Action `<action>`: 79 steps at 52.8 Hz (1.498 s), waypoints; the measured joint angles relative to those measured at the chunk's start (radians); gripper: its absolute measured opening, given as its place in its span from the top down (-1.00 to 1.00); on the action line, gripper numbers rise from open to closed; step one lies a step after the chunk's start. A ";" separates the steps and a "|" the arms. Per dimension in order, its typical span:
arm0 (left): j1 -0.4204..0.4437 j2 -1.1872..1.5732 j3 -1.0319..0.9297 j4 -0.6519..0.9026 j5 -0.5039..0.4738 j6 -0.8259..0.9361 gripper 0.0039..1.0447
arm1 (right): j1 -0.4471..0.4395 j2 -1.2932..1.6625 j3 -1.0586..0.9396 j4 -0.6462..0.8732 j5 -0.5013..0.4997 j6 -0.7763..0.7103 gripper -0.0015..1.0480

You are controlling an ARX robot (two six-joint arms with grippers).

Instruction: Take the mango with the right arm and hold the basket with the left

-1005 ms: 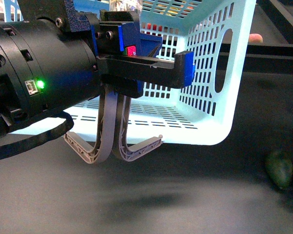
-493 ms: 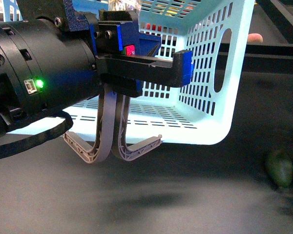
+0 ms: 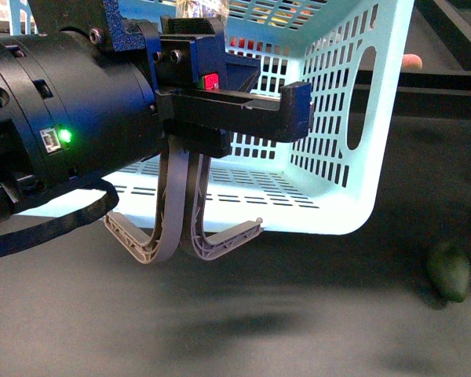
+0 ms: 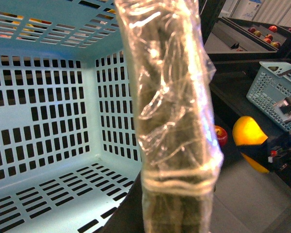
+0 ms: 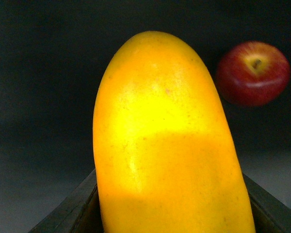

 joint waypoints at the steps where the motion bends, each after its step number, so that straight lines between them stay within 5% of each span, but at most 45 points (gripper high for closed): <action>1: 0.000 0.000 0.000 0.000 0.000 0.000 0.85 | 0.019 -0.044 -0.010 -0.018 -0.004 0.012 -0.11; 13: 0.000 0.000 0.000 0.000 0.000 0.000 0.85 | 0.322 -0.478 -0.001 -0.215 -0.001 0.164 -0.11; 34: 0.000 0.000 0.000 0.000 0.000 0.001 0.85 | 0.595 -0.389 0.137 -0.215 0.121 0.229 -0.11; 56: 0.000 0.000 0.000 0.000 0.000 0.002 0.85 | 0.616 -0.102 0.293 -0.176 0.217 0.243 -0.12; 69: -0.001 0.000 0.000 0.000 0.000 0.002 0.85 | 0.624 -0.076 0.324 -0.099 0.235 0.256 -0.83; 79: -0.002 0.006 -0.004 -0.006 -0.001 -0.003 0.85 | 0.634 -0.155 0.291 -0.075 0.254 0.260 -0.84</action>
